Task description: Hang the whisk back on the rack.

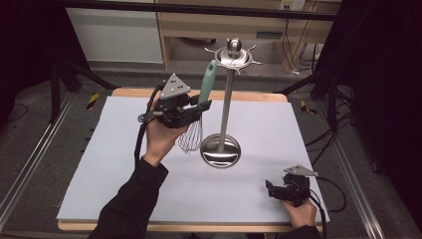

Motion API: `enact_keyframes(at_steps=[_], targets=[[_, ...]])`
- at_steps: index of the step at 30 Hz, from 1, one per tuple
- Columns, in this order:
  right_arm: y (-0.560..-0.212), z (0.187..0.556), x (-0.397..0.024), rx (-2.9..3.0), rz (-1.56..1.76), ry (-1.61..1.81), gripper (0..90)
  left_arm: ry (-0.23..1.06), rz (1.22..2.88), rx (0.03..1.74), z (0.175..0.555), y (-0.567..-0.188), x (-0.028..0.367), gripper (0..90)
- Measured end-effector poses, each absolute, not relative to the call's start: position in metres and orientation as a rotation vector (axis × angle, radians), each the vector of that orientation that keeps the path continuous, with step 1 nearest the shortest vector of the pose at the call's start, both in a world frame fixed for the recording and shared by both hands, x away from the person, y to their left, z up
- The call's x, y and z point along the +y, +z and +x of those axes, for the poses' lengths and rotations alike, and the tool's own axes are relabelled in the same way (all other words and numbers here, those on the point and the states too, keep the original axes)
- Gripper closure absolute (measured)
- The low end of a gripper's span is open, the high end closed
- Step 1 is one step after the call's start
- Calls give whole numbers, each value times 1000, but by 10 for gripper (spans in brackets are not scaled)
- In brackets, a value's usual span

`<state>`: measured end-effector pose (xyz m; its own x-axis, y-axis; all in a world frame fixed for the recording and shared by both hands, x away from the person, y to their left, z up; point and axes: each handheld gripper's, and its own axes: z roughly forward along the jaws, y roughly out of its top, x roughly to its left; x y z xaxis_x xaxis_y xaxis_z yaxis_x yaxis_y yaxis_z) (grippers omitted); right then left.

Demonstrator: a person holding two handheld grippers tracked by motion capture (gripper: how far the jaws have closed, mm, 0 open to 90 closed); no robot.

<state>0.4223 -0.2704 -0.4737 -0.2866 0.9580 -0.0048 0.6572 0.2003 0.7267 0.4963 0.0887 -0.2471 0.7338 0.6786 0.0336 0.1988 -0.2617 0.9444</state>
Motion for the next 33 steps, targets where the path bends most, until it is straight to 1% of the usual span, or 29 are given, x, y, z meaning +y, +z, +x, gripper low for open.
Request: enact_keyframes(at_steps=[18,33], targets=[[-474,422,-270,2021,1499,861,106,522,1815,689,506,-251,78,682],[-474,423,-270,2025,1498,852,106,539,1775,686,512,-260,69,680]])
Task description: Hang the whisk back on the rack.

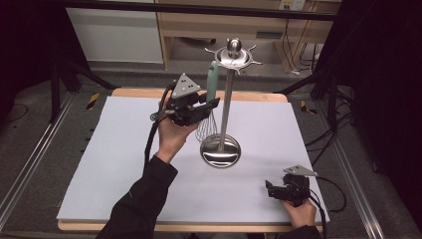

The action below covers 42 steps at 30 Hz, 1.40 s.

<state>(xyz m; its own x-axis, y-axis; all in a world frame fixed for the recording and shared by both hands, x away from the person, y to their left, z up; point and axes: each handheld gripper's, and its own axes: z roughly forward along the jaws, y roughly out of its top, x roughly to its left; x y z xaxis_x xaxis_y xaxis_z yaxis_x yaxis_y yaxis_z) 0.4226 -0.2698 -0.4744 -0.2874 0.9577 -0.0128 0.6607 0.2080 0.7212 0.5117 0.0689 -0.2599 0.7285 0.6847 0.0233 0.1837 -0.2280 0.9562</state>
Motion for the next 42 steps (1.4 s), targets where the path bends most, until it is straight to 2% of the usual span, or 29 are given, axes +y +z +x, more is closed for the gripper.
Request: enact_keyframes(at_steps=[21,25,42], targets=[[-475,423,-270,2026,1496,853,106,584,1772,683,517,-267,63,673],[-474,422,-270,2025,1499,853,106,626,1796,684,515,-272,60,639],[-475,423,-270,2026,1496,848,105,607,1784,706,504,-280,73,462]])
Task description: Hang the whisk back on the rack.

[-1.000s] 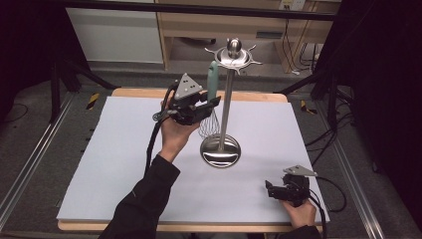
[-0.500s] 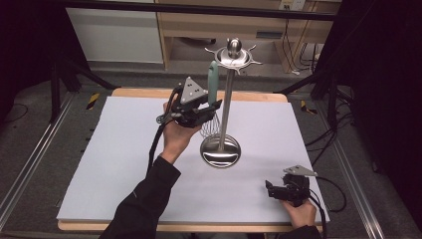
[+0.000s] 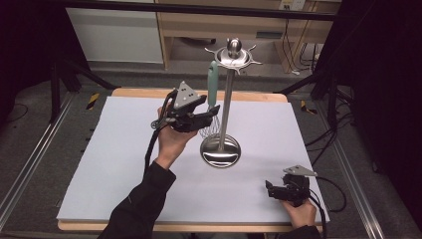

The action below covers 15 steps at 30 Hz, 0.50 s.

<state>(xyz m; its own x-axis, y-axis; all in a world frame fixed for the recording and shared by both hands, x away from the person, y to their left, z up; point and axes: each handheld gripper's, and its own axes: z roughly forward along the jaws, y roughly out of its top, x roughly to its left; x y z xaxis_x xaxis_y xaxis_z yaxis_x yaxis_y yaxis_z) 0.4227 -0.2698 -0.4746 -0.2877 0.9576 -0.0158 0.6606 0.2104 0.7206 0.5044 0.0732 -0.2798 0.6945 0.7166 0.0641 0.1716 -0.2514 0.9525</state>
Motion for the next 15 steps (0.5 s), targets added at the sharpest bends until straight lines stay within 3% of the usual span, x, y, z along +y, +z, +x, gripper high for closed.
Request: enact_keyframes(at_steps=[15], targets=[[-475,422,-270,2027,1499,850,105,586,1797,734,493,-311,97,418]])
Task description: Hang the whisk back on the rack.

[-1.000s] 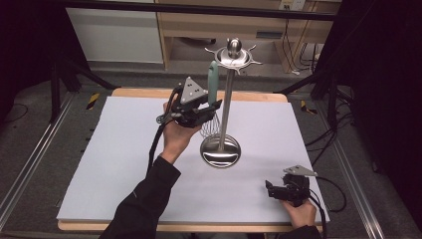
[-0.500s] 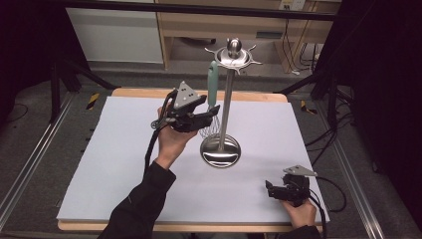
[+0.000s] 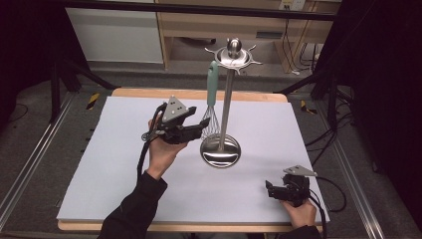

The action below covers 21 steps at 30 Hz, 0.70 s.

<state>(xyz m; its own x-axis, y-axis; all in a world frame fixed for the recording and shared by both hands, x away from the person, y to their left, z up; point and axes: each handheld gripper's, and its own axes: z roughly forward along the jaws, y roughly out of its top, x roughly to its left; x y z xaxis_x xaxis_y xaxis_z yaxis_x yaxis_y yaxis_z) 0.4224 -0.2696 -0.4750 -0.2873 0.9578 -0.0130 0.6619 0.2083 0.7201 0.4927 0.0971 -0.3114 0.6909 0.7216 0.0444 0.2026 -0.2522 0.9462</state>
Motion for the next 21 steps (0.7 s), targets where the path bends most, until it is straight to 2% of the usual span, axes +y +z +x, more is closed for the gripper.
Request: enact_keyframes(at_steps=[21], targets=[[-476,423,-270,2026,1500,843,103,582,1903,809,478,-366,138,434]])
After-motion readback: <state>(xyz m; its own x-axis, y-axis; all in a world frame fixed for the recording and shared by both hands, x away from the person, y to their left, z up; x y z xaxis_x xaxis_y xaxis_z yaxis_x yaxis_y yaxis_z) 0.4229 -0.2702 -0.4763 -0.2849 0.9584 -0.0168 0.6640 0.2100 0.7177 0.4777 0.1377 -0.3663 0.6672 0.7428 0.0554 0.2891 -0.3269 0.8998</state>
